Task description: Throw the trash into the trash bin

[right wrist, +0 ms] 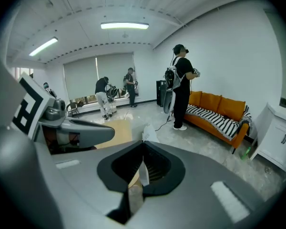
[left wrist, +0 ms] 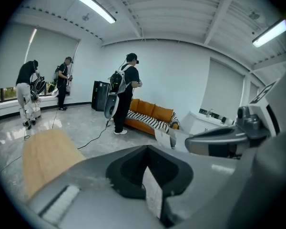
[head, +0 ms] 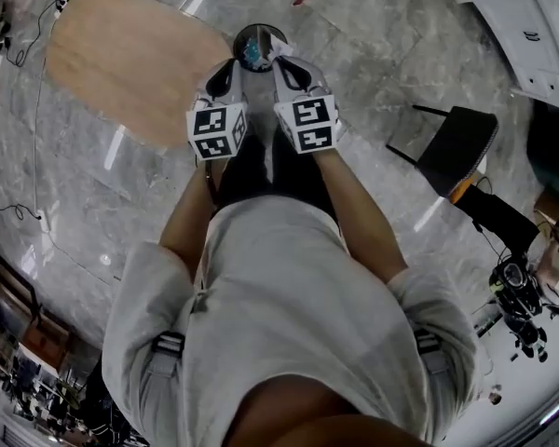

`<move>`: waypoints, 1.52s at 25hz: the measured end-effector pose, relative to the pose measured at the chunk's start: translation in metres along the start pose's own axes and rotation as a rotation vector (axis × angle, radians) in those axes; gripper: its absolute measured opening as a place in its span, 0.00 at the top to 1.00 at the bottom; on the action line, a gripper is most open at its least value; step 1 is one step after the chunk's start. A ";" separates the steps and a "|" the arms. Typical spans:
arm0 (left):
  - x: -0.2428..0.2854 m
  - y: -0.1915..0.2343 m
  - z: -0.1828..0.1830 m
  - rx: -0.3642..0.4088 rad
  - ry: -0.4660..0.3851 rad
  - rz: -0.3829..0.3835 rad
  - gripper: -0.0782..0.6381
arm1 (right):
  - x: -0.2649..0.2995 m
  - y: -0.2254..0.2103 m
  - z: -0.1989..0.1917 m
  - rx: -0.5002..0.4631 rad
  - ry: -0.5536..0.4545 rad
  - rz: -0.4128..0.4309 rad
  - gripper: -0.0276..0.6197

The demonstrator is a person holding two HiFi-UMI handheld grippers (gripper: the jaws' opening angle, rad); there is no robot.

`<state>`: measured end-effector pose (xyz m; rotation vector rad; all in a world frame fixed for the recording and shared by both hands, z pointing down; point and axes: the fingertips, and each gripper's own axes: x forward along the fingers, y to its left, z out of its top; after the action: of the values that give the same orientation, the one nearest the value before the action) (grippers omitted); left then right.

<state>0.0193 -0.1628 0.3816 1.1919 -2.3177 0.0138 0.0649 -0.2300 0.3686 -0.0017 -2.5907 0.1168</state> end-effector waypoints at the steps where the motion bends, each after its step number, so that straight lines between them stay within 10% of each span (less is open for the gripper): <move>1: 0.007 0.000 -0.001 -0.004 0.008 0.014 0.87 | 0.006 -0.006 -0.003 -0.005 0.015 0.018 0.94; 12: 0.101 0.019 -0.059 -0.142 0.097 0.163 0.87 | 0.093 -0.053 -0.054 -0.038 0.121 0.209 0.94; 38: 0.288 0.081 -0.338 -0.246 0.356 0.124 0.87 | 0.325 -0.122 -0.335 0.134 0.383 0.202 0.94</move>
<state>-0.0261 -0.2482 0.8227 0.8461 -2.0092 -0.0135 -0.0349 -0.3158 0.8329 -0.2164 -2.1903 0.3305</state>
